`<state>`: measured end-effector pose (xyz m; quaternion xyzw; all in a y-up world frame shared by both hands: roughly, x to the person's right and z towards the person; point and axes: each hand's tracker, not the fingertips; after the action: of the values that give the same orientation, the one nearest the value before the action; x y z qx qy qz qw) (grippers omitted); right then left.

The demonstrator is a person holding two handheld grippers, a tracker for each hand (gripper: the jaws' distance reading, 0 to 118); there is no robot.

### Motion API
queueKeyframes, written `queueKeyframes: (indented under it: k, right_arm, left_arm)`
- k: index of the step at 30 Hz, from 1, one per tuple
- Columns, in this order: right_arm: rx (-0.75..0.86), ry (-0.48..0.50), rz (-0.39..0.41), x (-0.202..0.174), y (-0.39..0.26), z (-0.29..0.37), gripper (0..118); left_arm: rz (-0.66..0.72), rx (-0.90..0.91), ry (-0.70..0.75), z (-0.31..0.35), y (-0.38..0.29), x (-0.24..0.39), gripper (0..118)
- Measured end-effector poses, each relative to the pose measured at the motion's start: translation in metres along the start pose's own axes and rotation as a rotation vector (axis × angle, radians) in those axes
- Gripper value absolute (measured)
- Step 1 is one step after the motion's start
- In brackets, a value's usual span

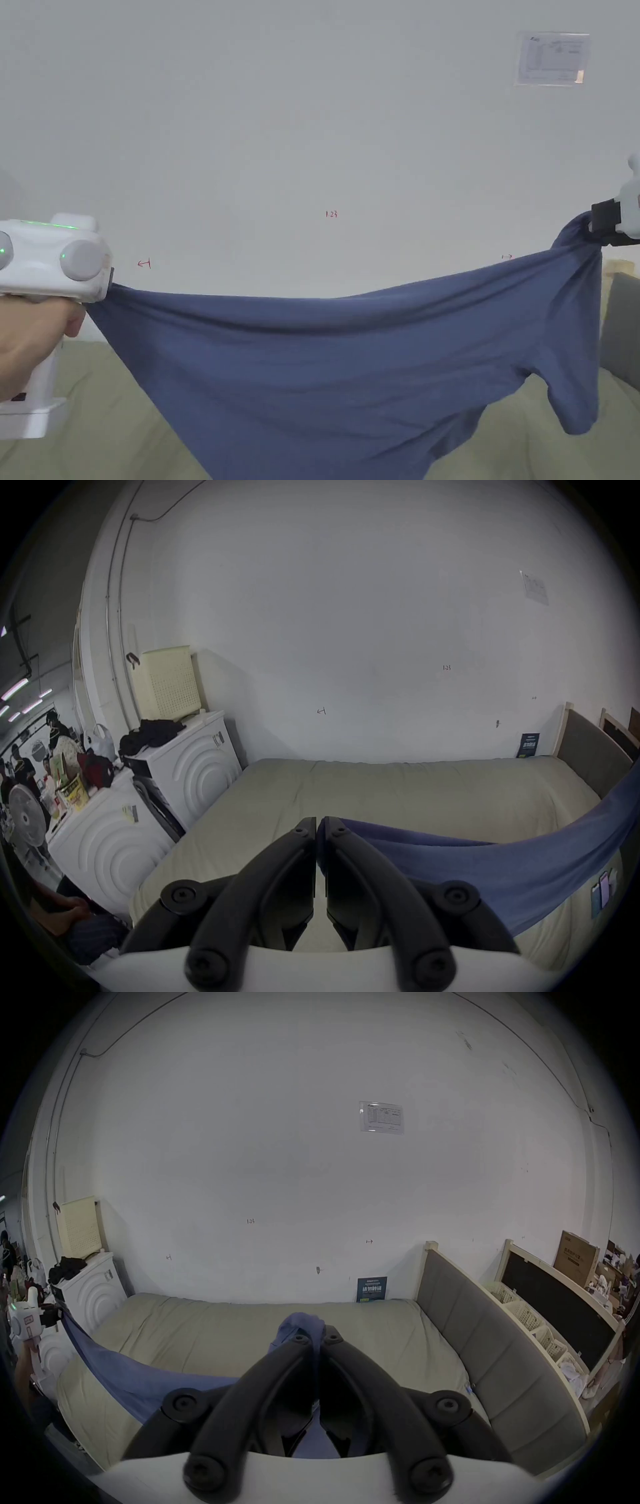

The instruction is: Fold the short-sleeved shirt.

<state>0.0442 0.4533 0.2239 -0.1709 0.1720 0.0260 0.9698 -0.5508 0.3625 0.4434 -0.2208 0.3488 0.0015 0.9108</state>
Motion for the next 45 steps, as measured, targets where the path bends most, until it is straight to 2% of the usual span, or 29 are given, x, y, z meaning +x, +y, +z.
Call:
queueKeyframes:
  k: [7,13,16,19,24,26,28,29,31,34,35,37,40,43,45]
  right_arm:
    - [-0.010,-0.004,0.007,-0.006,0.005,-0.079,1]
    - [-0.064,-0.008,0.021,-0.011,-0.032,-0.119,1]
    - [-0.113,0.011,0.040,-0.009,-0.068,-0.122,1]
    - [-0.159,0.021,0.023,-0.004,-0.112,-0.119,1]
    - [-0.272,0.024,0.010,0.002,-0.206,-0.095,1]
    - [-0.324,0.071,-0.011,0.003,-0.244,-0.083,1]
    - [-0.342,0.057,0.007,-0.001,-0.281,-0.072,1]
    - [-0.390,0.045,-0.009,-0.001,-0.297,-0.070,1]
    - [-0.386,0.005,-0.043,0.005,-0.329,-0.067,1]
    - [-0.490,-0.002,-0.104,0.018,-0.372,-0.065,1]
    - [-0.486,-0.033,-0.112,0.022,-0.386,-0.059,1]
    - [-0.528,-0.021,-0.188,0.030,-0.409,-0.050,1]
    - [-0.538,-0.034,-0.246,0.039,-0.443,-0.035,1]
    - [-0.601,-0.044,-0.272,0.043,-0.471,-0.034,1]
    - [-0.611,-0.061,-0.263,0.045,-0.483,-0.034,1]
  left_arm:
    - [0.008,0.010,0.049,-0.064,0.019,0.017,4]
    - [-0.006,-0.020,0.060,-0.102,-0.014,0.032,4]
    - [-0.032,-0.073,0.027,-0.113,-0.051,0.039,4]
    - [-0.032,-0.134,-0.004,-0.118,-0.101,0.041,4]
    - [-0.042,-0.235,-0.031,-0.105,-0.196,0.032,4]
    - [-0.061,-0.296,-0.083,-0.098,-0.234,0.029,4]
    - [-0.095,-0.351,-0.090,-0.091,-0.269,0.029,4]
    - [-0.085,-0.385,-0.146,-0.091,-0.286,0.030,4]
    - [-0.061,-0.429,-0.149,-0.086,-0.313,0.033,4]
    - [-0.041,-0.470,-0.205,-0.080,-0.344,0.037,4]
    - [-0.042,-0.476,-0.210,-0.087,-0.354,0.036,4]
    - [-0.029,-0.486,-0.238,-0.087,-0.365,0.036,4]
    - [-0.003,-0.508,-0.260,-0.084,-0.379,0.039,4]
    - [0.016,-0.511,-0.285,-0.070,-0.386,0.044,4]
    - [0.038,-0.515,-0.289,-0.064,-0.389,0.044,4]
